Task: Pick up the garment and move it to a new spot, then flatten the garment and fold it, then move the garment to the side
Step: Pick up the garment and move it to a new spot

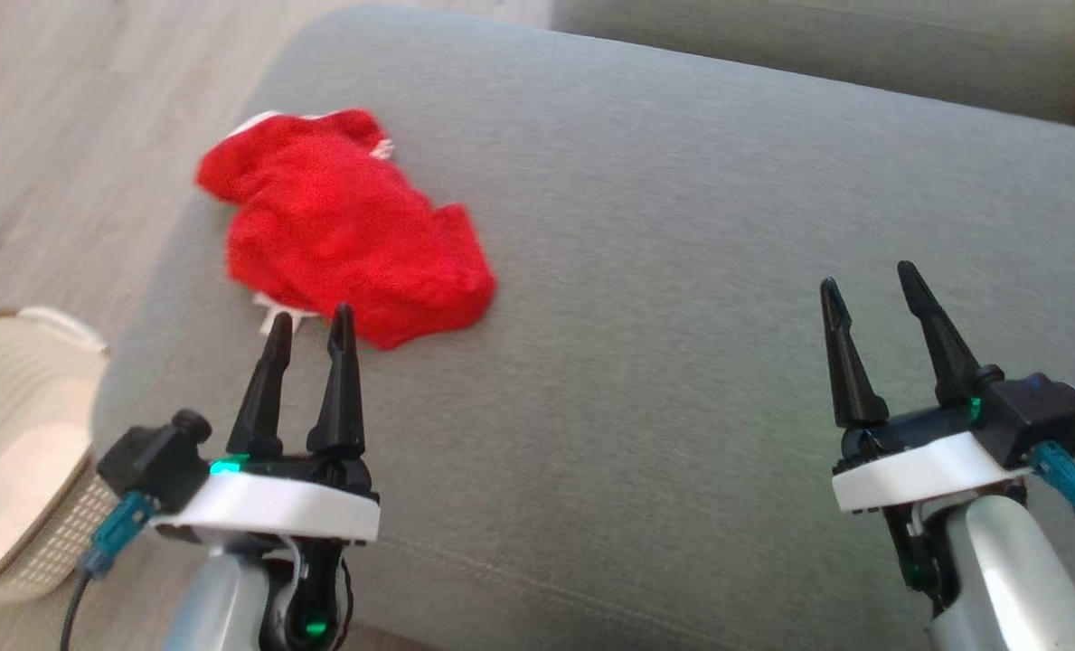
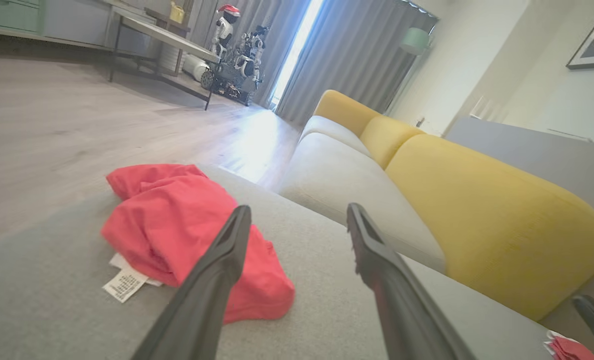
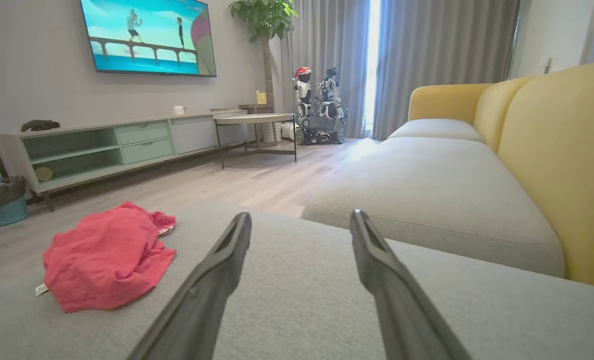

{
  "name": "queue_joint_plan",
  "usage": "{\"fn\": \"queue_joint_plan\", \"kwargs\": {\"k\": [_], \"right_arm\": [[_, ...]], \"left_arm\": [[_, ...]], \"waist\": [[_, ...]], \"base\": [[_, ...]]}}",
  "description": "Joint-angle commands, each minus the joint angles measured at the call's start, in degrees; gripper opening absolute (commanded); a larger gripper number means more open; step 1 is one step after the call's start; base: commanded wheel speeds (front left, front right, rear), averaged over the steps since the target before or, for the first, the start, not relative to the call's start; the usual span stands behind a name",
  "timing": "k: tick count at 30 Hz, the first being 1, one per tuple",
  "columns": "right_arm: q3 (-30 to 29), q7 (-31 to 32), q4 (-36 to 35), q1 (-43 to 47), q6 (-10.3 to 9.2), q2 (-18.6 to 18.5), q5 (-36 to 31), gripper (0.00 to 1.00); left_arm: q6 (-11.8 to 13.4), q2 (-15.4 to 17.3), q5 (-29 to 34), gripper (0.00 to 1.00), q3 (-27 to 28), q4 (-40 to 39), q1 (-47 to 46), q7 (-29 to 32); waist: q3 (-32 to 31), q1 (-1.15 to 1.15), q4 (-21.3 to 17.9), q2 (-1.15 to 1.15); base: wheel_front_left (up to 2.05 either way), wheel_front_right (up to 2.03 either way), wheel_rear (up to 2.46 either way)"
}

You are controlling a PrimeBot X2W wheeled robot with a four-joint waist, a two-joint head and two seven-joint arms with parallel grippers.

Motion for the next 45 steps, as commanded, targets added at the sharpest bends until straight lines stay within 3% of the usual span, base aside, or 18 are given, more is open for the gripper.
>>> {"fn": "queue_joint_plan", "kwargs": {"k": [1,7,17,26,34,45], "right_arm": [[1.6,0.2,-2.3,0.0,-0.04,-0.8,0.4,1.0],[3.1,0.8,-2.7,0.2,-0.04,-1.0,0.7,1.0],[8.2,1.2,-1.2,-4.2,-0.04,-2.2,2.4,1.0],[8.1,0.5,0.3,-5.2,-0.04,-2.7,3.1,1.0],[1.9,-0.1,-0.8,-2.1,-0.04,-1.3,1.2,1.0],[-3.0,2.1,-6.6,-2.7,-0.04,-0.2,-2.7,1.0]], "left_arm": [[0.4,0.2,-0.5,1.0,1.6,-2.5,-0.9,-0.3],[0.9,0.2,-0.7,1.0,2.3,-3.4,0.7,-0.3],[3.1,0.2,-1.6,1.0,5.0,-6.9,3.2,-0.3],[3.5,0.2,-1.5,1.0,5.5,-7.6,3.1,-0.3],[1.1,0.2,0.4,1.0,5.8,-4.3,-0.7,-0.3],[-3.5,0.3,6.7,1.0,12.2,4.9,-13.1,-0.3]], "waist": [[-0.6,0.0,4.7,0.0],[-0.9,0.0,10.2,0.0],[1.1,0.0,11.4,0.0],[1.3,0.0,11.3,0.0],[1.4,0.0,10.6,0.0],[9.3,0.0,2.9,0.0]], "base": [[0.0,0.0,0.0],[0.0,0.0,0.0],[0.0,0.0,0.0],[0.0,0.0,0.0],[0.0,0.0,0.0],[0.0,0.0,0.0]]}}
